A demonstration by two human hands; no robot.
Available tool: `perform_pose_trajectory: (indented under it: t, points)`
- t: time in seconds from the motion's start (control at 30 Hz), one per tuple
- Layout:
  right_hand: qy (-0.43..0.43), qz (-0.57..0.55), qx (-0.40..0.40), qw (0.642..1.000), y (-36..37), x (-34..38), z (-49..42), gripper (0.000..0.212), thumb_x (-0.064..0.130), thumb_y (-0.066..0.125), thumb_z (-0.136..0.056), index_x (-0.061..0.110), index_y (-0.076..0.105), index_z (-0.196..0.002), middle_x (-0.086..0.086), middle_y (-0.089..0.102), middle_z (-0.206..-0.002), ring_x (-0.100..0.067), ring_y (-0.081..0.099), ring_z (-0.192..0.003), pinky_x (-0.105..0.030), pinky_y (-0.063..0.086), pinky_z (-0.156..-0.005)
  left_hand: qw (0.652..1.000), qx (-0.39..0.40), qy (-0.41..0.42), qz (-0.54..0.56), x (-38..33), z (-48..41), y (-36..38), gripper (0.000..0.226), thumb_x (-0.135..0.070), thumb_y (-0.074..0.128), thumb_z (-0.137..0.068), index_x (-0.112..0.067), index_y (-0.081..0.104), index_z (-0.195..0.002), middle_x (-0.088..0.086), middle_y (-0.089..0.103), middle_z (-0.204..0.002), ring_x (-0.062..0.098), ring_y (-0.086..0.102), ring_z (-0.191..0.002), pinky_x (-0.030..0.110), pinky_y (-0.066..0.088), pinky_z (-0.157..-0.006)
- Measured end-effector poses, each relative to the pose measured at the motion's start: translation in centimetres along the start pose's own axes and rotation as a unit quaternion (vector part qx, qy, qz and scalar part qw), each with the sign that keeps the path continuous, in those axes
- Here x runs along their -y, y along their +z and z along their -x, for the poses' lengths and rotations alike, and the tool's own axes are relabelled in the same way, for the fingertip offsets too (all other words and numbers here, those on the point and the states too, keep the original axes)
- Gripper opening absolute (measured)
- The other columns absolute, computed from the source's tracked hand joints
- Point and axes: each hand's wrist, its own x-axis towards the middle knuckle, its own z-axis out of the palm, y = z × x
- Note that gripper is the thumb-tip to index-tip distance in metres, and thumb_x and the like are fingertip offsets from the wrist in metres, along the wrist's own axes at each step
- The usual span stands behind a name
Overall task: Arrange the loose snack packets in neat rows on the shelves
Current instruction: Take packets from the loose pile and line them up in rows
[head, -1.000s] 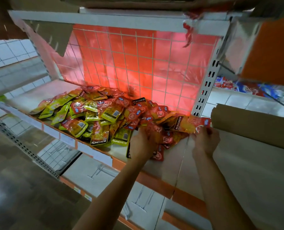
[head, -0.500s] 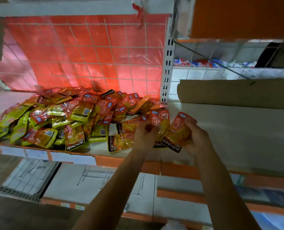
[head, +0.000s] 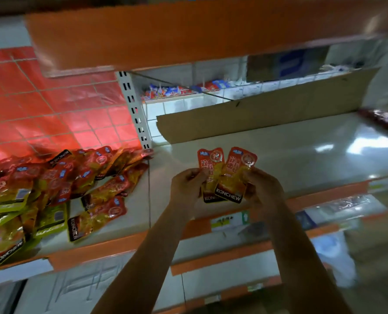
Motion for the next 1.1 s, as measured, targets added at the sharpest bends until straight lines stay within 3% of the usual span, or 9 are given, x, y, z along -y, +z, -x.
perform_pose_trajectory:
  t: [0.1, 0.2, 0.23, 0.33, 0.43, 0.63, 0.77, 0.93, 1.1]
  points:
    - [-0.025, -0.017, -0.031, 0.999, -4.7, 1.6, 0.0, 0.009, 0.014, 0.065, -0.086, 0.009, 0.071, -0.089, -0.01, 0.07, -0.069, -0.021, 0.064, -0.054, -0.026, 0.048, -0.048, 1.0, 0.024, -0.004, 0.013, 0.5, 0.9, 4.7, 0.005, -0.012, 0.071, -0.085, -0.013, 0.072, -0.081, 0.012, 0.073, -0.083, 0.028, 0.07, -0.076, 0.042, 0.058, -0.079]
    - [-0.041, -0.036, -0.009, 0.998, -10.2, 3.5, 0.2, 0.011, 0.014, 0.065, -0.086, 0.007, 0.074, -0.085, -0.017, 0.073, -0.082, -0.028, 0.071, -0.069, -0.036, 0.056, -0.06, 0.999, 0.049, -0.008, 0.015, 1.2, 2.3, 9.8, 0.003, -0.014, 0.071, -0.086, -0.012, 0.073, -0.086, 0.008, 0.073, -0.078, 0.018, 0.069, -0.065, 0.027, 0.057, -0.059]
    - [-0.046, -0.033, -0.01, 0.998, -12.1, 4.2, 0.3, 0.011, 0.014, 0.066, -0.085, 0.008, 0.075, -0.083, -0.018, 0.073, -0.084, -0.03, 0.071, -0.072, -0.039, 0.057, -0.063, 0.998, 0.056, -0.016, 0.018, 1.4, 2.9, 11.5, 0.007, -0.014, 0.071, -0.085, -0.01, 0.073, -0.09, 0.008, 0.074, -0.078, 0.018, 0.07, -0.065, 0.026, 0.057, -0.058]
    - [-0.053, -0.034, -0.047, 0.997, -17.4, 6.0, 0.1, 0.007, 0.011, 0.068, -0.083, 0.008, 0.074, -0.081, -0.018, 0.072, -0.086, -0.031, 0.07, -0.074, -0.046, 0.056, -0.074, 0.995, 0.081, -0.043, 0.043, 1.9, 4.3, 16.5, 0.015, -0.013, 0.073, -0.083, -0.007, 0.072, -0.096, 0.016, 0.074, -0.089, 0.032, 0.071, -0.082, 0.041, 0.06, -0.074]
    - [-0.068, -0.037, -0.084, 0.993, -22.3, 7.5, -0.2, 0.008, 0.007, 0.065, -0.085, 0.007, 0.072, -0.081, -0.014, 0.073, -0.081, -0.027, 0.07, -0.07, -0.04, 0.057, -0.068, 0.992, 0.095, -0.053, 0.06, 2.5, 5.4, 21.3, 0.016, -0.012, 0.074, -0.082, -0.005, 0.072, -0.096, 0.02, 0.073, -0.091, 0.037, 0.071, -0.086, 0.049, 0.058, -0.078]
    - [-0.092, -0.055, -0.121, 0.987, -29.7, 10.4, -0.4, 0.02, 0.007, 0.064, -0.087, -0.005, 0.067, -0.102, -0.017, 0.072, -0.09, -0.03, 0.07, -0.075, -0.042, 0.058, -0.07, 0.988, 0.14, -0.052, 0.032, 4.1, 6.4, 29.4, 0.015, -0.013, 0.073, -0.083, -0.006, 0.072, -0.096, 0.019, 0.073, -0.092, 0.033, 0.071, -0.088, 0.043, 0.058, -0.081]
    - [-0.093, -0.061, -0.151, 0.982, -33.1, 11.8, -1.0, 0.027, 0.009, 0.063, -0.088, -0.007, 0.065, -0.109, -0.023, 0.07, -0.102, -0.038, 0.067, -0.088, -0.05, 0.055, -0.082, 0.986, 0.162, -0.046, 0.012, 4.3, 6.0, 33.4, 0.012, -0.014, 0.074, -0.082, -0.009, 0.072, -0.092, 0.013, 0.075, -0.086, 0.026, 0.073, -0.08, 0.035, 0.061, -0.073]
    - [-0.1, -0.074, -0.175, 0.977, -36.3, 13.6, -3.5, 0.017, 0.01, 0.064, -0.088, 0.0, 0.068, -0.1, -0.014, 0.071, -0.089, -0.024, 0.071, -0.072, -0.035, 0.057, -0.063, 0.982, 0.186, -0.039, -0.009, 4.1, 3.9, 38.1, 0.02, -0.012, 0.074, -0.082, -0.005, 0.072, -0.1, 0.017, 0.074, -0.091, 0.033, 0.071, -0.088, 0.043, 0.058, -0.081]
    - [-0.115, -0.065, -0.203, 0.97, -38.6, 16.3, -7.4, 0.006, 0.007, 0.064, -0.087, 0.004, 0.069, -0.086, -0.015, 0.068, -0.081, -0.025, 0.067, -0.067, -0.045, 0.056, -0.076, 0.98, 0.195, -0.021, -0.025, 3.4, 0.2, 43.2, 0.018, -0.012, 0.073, -0.083, -0.008, 0.07, -0.101, 0.011, 0.074, -0.09, 0.02, 0.072, -0.08, 0.025, 0.059, -0.07]
